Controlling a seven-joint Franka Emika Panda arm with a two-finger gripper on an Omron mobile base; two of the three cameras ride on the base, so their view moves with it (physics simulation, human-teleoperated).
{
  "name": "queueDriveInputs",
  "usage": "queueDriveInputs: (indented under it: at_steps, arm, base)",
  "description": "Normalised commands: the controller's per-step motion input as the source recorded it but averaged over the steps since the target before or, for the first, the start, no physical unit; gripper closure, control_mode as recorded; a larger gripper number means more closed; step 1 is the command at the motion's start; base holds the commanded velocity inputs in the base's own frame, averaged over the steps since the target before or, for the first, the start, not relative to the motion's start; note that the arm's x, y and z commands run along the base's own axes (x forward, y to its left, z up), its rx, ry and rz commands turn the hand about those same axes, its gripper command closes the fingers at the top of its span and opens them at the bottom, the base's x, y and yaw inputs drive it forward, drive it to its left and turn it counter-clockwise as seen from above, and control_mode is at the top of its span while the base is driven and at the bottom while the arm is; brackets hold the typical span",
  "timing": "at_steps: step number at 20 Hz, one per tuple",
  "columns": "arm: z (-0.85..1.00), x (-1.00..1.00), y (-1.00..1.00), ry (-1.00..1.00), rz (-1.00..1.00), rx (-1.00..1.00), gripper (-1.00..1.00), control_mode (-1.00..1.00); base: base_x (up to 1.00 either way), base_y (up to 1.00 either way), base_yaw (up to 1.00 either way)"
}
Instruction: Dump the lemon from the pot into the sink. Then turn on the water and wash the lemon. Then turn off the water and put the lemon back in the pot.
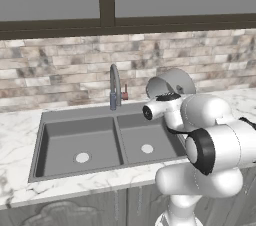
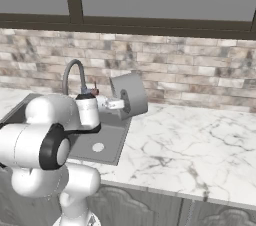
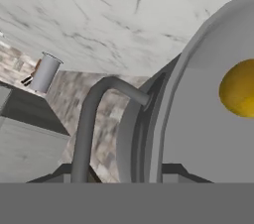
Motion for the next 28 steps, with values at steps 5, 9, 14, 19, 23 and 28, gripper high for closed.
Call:
queueDriveInputs:
  at_steps: [5,9,14,19,23,28]
  arm:
    - [0.04,0.36,0.19,0.0,0.0,-0.05,1.0,-1.0]
    - [0.05,0.19,0.02,0.0,0.0,-0.16,1.0,-1.0]
    - [0.01,0.12,0.01,0.0,0.0,-0.19,1.0,-1.0]
    - [0.0,0.02,0.0,0.0,0.0,-0.14,1.0,-1.0]
    - [0.0,0.1,0.04,0.0,0.0,-0.09,1.0,-1.0]
    - [0.01,0.03,0.01,0.0,0.0,-0.09,1.0,-1.0]
  base:
    - [0.0,0.0,0.0]
    - [0.0,0.0,0.0]
    - [0.0,0.0,0.0]
    - [0.0,0.0,0.0]
    - [0.0,0.0,0.0]
    - [0.0,0.0,0.0]
